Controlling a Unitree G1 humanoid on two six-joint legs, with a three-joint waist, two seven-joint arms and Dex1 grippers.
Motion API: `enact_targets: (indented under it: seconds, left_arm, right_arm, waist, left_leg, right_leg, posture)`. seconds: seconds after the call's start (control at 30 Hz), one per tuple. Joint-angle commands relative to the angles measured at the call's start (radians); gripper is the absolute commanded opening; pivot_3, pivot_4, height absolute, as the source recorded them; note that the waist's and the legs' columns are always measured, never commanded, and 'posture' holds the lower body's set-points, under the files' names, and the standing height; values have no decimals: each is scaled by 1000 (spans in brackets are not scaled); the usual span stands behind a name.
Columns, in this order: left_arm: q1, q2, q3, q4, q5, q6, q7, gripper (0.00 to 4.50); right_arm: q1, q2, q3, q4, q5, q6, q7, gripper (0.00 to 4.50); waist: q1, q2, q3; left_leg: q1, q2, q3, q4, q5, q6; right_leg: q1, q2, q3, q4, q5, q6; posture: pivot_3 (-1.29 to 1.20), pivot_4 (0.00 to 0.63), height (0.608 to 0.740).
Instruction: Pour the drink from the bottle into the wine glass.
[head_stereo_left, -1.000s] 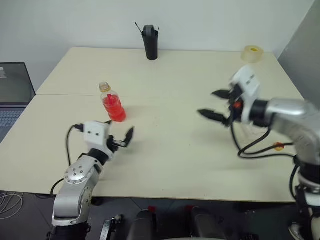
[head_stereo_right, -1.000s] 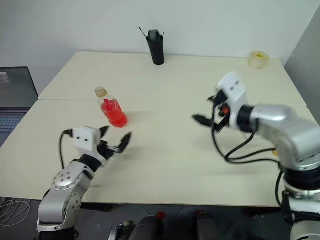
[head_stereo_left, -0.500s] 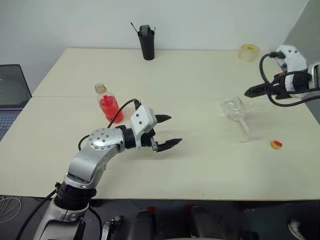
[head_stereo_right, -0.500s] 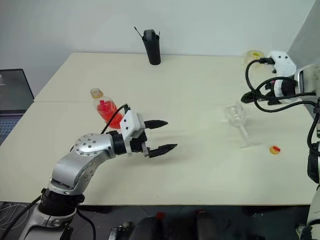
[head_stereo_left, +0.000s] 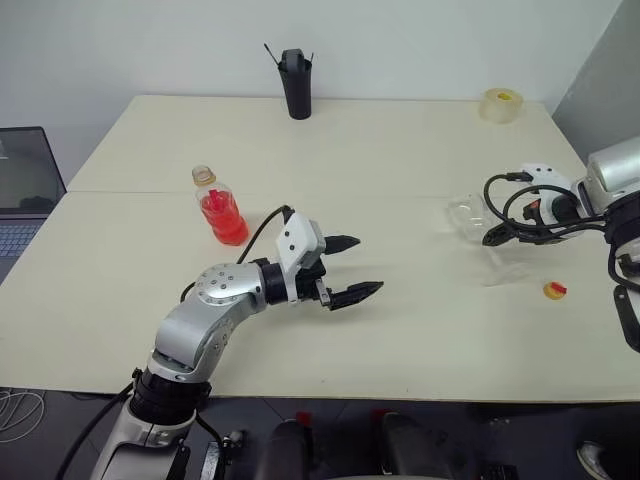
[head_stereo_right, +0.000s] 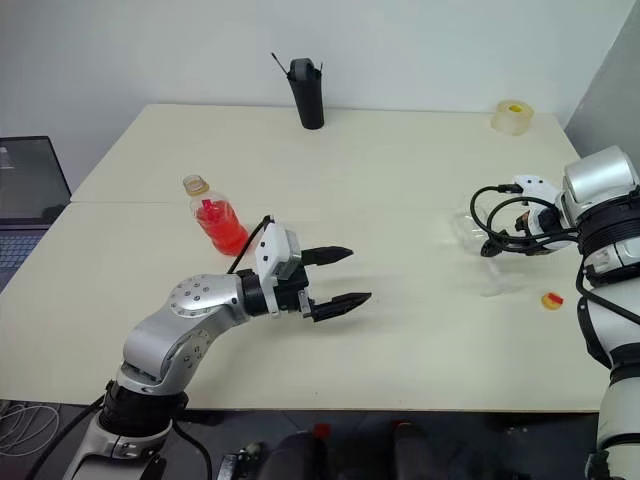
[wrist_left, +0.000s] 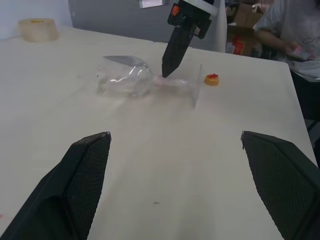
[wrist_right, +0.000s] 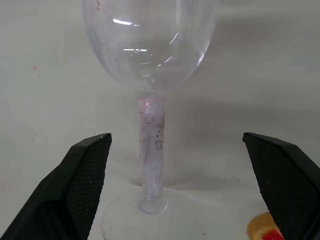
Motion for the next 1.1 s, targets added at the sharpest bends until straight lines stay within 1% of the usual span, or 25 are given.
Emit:
enact_targets:
  seconds: [0.03, 0.13, 0.2, 0.3, 0.37, 0.4, 0.47, 0.5, 0.53, 0.57, 0.63, 0.67, 0.7, 0.73, 0.77, 0.8, 0.83, 0.9, 0.97, 1.03, 1.1]
  left_arm:
    - [20, -7, 10, -77, -12, 13, 39, 4476]
    - [33, -1, 19, -99, -8, 25, 61, 4500]
    - [34, 3, 22, -105, -12, 32, 68, 4500]
    - [40, 3, 25, -119, -20, 46, 79, 4500]
    - [44, 4, 30, -120, -26, 50, 84, 4500]
    - [47, 3, 33, -116, -26, 48, 88, 4500]
    - [48, 1, 38, -106, -22, 43, 93, 4500]
    - [49, -2, 40, -99, -17, 36, 97, 4500]
    - [50, -3, 44, -91, -14, 29, 100, 4500]
    - [51, -6, 50, -78, -10, 19, 107, 4500]
    - [57, -17, 75, -48, -5, -2, 126, 4500]
    - [59, -22, 84, -33, -2, -11, 133, 4500]
    - [61, -25, 92, -18, 0, -17, 139, 4500]
    - [71, -28, 106, -2, -2, -23, 147, 4500]
    - [83, -33, 123, 13, -4, -26, 159, 4500]
    - [94, -34, 135, 22, -8, -29, 165, 4500]
    - [109, -26, 141, 32, 4, -42, 164, 4500]
    - [139, -15, 169, 54, 7, -53, 164, 4500]
    - [157, 0, 186, 83, 20, -68, 167, 4500]
    - [165, 8, 204, 108, 21, -74, 167, 4500]
    - [172, 15, 223, 119, 18, -85, 163, 4500]
  right_arm:
    - [-16, 32, 4, 82, -74, -104, 42, 4500]
    - [-23, 64, -1, 158, -127, -172, 62, 3900]
    - [-32, 83, -10, 200, -159, -205, 73, 3262]
    - [-44, 104, -21, 249, -202, -243, 86, 2111]
    - [-52, 111, -26, 270, -226, -256, 101, 1483]
    - [-60, 110, -29, 272, -236, -260, 110, 1026]
    - [-75, 107, -39, 272, -249, -261, 127, 317]
    - [-84, 104, -49, 264, -251, -254, 134, 126]
    - [-91, 103, -64, 255, -249, -242, 137, 138]
    - [-113, 97, -106, 225, -227, -200, 130, 138]
    - [-120, 86, -201, 77, -179, -130, 106, 138]
    - [-101, 83, -247, -17, -159, -115, 87, 138]
    - [-68, 92, -310, -144, -130, -64, 59, 138]
    - [16, 134, -411, -352, -110, -56, -16, 138]
    - [105, 185, -502, -556, -88, -72, -84, 138]
    - [172, 227, -566, -705, -76, -79, -137, 138]
    - [247, 307, -642, -834, -73, -106, -218, 138]
    - [396, 463, -700, -999, -82, -255, -364, 138]
    - [527, 582, -660, -1072, -125, -497, -475, 138]
    - [611, 680, -613, -1044, -164, -735, -567, 138]
    - [655, 767, -589, -965, -176, -908, -635, 138]
  waist:
    - [-1, 0, 0]
    - [1, 0, 0]
    - [1, 0, 0]
    - [1, 0, 0]
    - [1, 0, 0]
    - [1, 0, 0]
    - [1, 0, 0]
    - [1, 1, 0]
    - [0, 1, 0]
    - [0, 1, 0]
    - [0, 4, 2]
    - [-1, 4, 3]
    - [-1, 5, 3]
    - [-2, 5, 3]
    - [-1, 4, 2]
    - [-2, 3, 1]
    - [-2, 3, 1]
    - [0, 3, 1]
    - [2, 3, 1]
    - [4, 4, 1]
    - [2, 3, 1]
  left_leg:
    - [0, 0, 0, 0, 0, 0]
    - [0, 0, -1, 0, 0, 0]
    - [0, 0, 0, 0, 0, 0]
    - [0, 0, 0, 0, 0, 0]
    - [0, 0, 0, 0, 0, 0]
    - [0, 0, 0, 0, 0, 0]
    - [0, 0, 0, 0, 0, 0]
    - [0, 0, 0, 0, 0, 0]
    - [0, 0, 0, 0, 0, 0]
    - [0, 0, 0, 0, 0, 0]
    - [0, 0, 0, 0, 0, 0]
    - [0, 0, 0, 0, 0, 0]
    - [1, 0, 0, 0, 0, 0]
    - [0, 0, 0, 0, 0, 0]
    - [0, 0, 0, 0, 0, 0]
    - [0, 1, -2, -1, 0, 0]
    - [0, 2, -4, 0, 0, -1]
    - [0, 2, -6, -1, 0, -1]
    - [0, 3, -7, 0, 0, -1]
    - [-1, 0, -6, -1, 2, -4]
    - [-2, -2, -4, 0, 2, -4]
  right_leg:
    - [0, 0, 0, 0, 0, 0]
    - [0, 0, 0, 1, 0, 0]
    - [0, -1, 0, 0, 0, 0]
    - [0, -1, 0, 0, 0, 0]
    - [0, -1, 0, 0, 0, 0]
    - [0, -1, 0, 1, 0, 0]
    - [0, -1, 0, 1, 0, 0]
    - [0, -1, 0, 1, 0, 0]
    - [0, -1, 0, 1, 0, 0]
    - [0, -1, 0, 1, 0, 0]
    - [0, -1, 0, 1, 0, 0]
    - [0, -1, 0, 1, 0, 0]
    - [0, -1, -1, 1, 0, 0]
    - [-1, -1, 0, 1, 0, 0]
    - [-1, -1, 0, 1, 0, 0]
    - [0, -1, -1, 0, 0, 0]
    - [1, -1, -1, 1, 0, 0]
    - [0, 0, -2, 2, 0, -1]
    - [0, -1, -2, 4, 0, -1]
    - [-1, -5, -3, 4, 0, -1]
    - [-2, -4, -2, 3, 1, 2]
  posture:
    - [0, 150, 740]
    - [0, 150, 740]
    - [0, 150, 740]
    - [0, 150, 740]
    - [0, 150, 740]
    - [0, 150, 740]
    - [0, 150, 740]
    - [0, 150, 740]
    - [0, 150, 740]
    - [0, 150, 740]
    - [0, 150, 740]
    - [0, 150, 740]
    - [0, 150, 740]
    - [0, 150, 740]
    - [0, 150, 740]
    - [0, 150, 740]
    - [0, 150, 740]
    - [0, 150, 740]
    - [0, 150, 740]
    - [0, 150, 740]
    - [0, 150, 740]
